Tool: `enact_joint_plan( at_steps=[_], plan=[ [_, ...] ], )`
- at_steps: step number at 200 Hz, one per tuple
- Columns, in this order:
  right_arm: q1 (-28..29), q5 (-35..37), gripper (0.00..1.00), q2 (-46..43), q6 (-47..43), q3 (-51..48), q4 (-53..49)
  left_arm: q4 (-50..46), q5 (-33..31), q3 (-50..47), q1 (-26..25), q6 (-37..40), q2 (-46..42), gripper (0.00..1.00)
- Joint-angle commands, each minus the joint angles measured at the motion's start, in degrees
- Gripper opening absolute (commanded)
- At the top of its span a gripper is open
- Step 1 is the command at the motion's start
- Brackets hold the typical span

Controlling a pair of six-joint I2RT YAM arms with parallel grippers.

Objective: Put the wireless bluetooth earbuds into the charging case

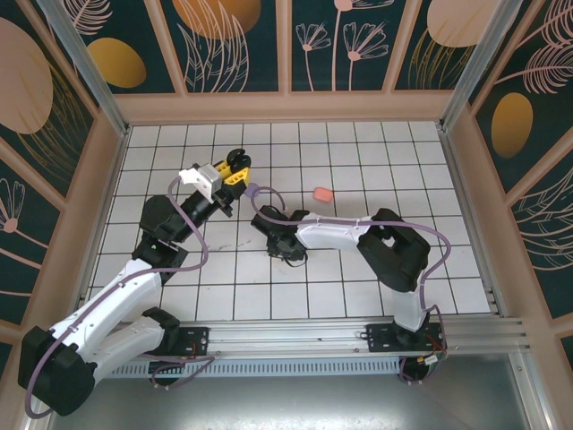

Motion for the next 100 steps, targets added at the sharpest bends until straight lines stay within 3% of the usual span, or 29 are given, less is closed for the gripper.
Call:
enact_joint_plan(
  at_steps=[1, 58, 100],
  plan=[
    [0.4, 0.1, 0.3, 2.5, -0.4, 0.8, -1.1, 3.2, 0.1, -0.6, -0.3, 0.9, -0.6, 0.0],
    [0.4, 0.4, 0.19, 2.2, -1.1, -0.1, -0.4, 3.1, 0.6, -0.5, -0.3, 0.5, -0.4, 0.0],
    [0.3, 3.8, 0.15, -3.3, -1.6, -0.9, 0.0, 2.6, 1.9, 0.0, -0.3, 0.3, -0.4, 0.0]
  ],
)
